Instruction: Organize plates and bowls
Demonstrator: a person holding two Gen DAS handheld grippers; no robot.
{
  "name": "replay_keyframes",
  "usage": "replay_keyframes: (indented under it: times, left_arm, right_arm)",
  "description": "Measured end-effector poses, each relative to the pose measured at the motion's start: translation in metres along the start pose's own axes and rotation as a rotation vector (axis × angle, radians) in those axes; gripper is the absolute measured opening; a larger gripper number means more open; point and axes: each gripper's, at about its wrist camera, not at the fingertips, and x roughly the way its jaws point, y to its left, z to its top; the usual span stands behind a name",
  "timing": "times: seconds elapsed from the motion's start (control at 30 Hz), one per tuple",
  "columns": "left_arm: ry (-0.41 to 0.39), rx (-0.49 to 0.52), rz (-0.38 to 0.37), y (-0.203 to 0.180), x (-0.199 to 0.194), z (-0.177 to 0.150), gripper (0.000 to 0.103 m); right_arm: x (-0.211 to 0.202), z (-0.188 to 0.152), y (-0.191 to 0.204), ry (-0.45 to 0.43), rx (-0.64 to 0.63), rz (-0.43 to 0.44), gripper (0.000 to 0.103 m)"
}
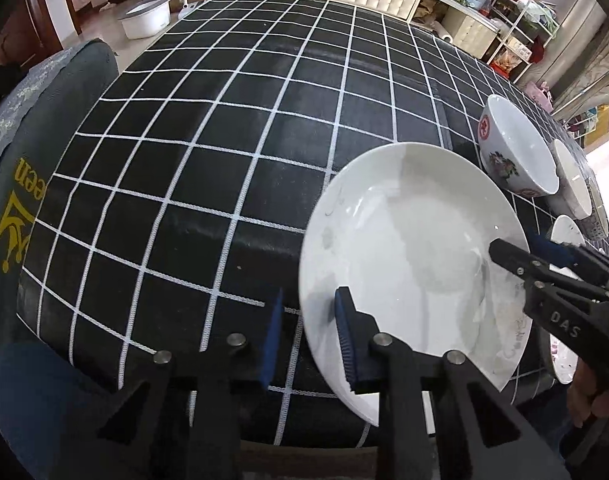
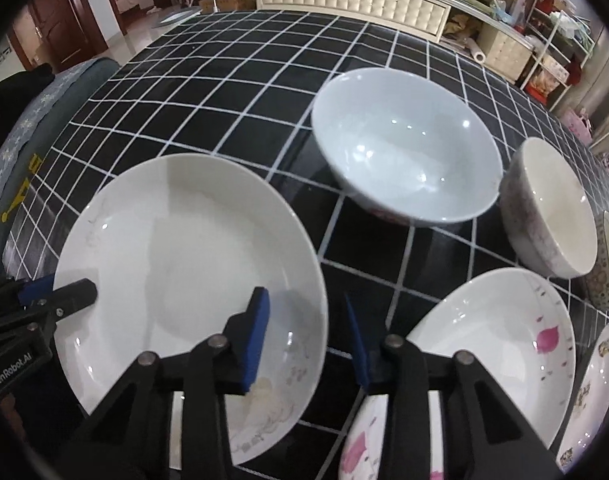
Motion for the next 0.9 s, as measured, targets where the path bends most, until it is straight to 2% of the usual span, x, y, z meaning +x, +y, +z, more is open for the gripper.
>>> replay_keyframes:
  times: [0.17, 0.33, 0.47, 0.57, 0.9]
  left_arm:
    - [0.006, -0.008, -0.033, -0.002, 0.004, 0.0, 0.019]
    - [0.006, -0.005, -0.027, -0.004, 0.005, -0.001, 0.02]
    - [0.004, 0.0, -0.003, -0.007, 0.002, -0.003, 0.02]
    - [-0.014, -0.002, -0.027, -0.006, -0.003, 0.001, 0.02]
    - [-0.041, -0.009, 0.015, 0.004, -0.008, 0.011, 0.02]
  right_arm:
    - [0.001, 0.0, 0.001, -0.008, 0.02, -0.006, 0.032]
    - [-0.001, -0.001, -0.002, -0.005, 0.071, 0.004, 0.032]
    - [-0.006, 0.003, 0.001, -0.02, 0.087, -0.02, 0.032]
    - [-0.009, 0.005, 0.002, -0.022, 0.092, -0.006, 0.032]
    - [0.0, 0.009, 0.01, -0.018, 0.084, 0.006, 0.032]
